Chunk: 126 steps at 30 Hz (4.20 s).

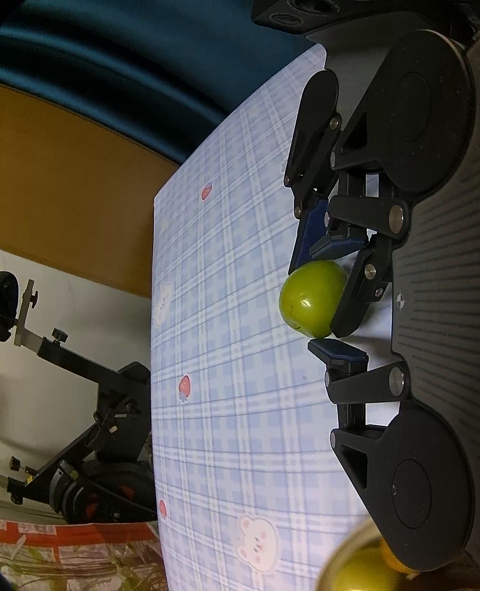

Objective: Organize fruits

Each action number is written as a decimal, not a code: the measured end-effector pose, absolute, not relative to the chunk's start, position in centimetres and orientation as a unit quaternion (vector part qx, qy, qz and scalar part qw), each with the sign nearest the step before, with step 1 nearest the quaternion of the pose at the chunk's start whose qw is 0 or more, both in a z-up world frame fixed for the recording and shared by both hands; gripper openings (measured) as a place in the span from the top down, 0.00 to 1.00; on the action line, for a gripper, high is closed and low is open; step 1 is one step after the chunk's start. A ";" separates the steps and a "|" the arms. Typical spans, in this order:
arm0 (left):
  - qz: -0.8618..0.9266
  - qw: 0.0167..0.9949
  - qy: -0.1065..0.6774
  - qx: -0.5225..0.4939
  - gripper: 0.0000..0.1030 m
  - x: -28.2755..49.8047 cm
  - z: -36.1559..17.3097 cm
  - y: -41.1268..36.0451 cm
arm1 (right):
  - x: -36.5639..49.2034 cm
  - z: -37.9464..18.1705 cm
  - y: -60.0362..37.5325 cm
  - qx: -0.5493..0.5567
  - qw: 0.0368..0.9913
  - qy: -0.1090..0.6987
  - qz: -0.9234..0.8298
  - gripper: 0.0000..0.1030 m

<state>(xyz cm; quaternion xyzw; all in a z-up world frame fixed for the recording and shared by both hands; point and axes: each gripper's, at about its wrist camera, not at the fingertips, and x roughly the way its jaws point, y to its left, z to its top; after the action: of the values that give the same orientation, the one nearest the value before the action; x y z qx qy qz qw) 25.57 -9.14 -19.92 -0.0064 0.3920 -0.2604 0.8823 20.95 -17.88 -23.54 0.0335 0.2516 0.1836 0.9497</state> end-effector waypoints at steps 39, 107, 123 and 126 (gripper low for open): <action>-0.153 0.923 0.349 -0.056 0.51 16.1 -17.0 2.5 | 15.1 -21.2 -5.8 0.002 0.927 0.232 0.295 0.52; -0.049 0.974 0.218 0.029 0.05 6.9 -2.8 1.8 | 7.4 -7.9 -13.1 0.054 0.970 0.209 0.111 0.00; -0.016 0.980 0.191 0.059 0.04 1.4 0.7 0.7 | 1.4 -4.5 -13.2 0.067 0.975 0.204 0.064 0.00; -0.012 0.980 0.190 0.054 0.04 1.2 0.8 0.7 | 1.1 -4.4 -13.2 0.066 0.975 0.204 0.063 0.00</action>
<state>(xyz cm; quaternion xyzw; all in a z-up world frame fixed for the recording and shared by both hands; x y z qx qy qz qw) 1.20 0.75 0.80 0.0541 0.1898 -0.0124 0.9803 1.15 -13.20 -4.42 0.0661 0.2036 0.0632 0.9748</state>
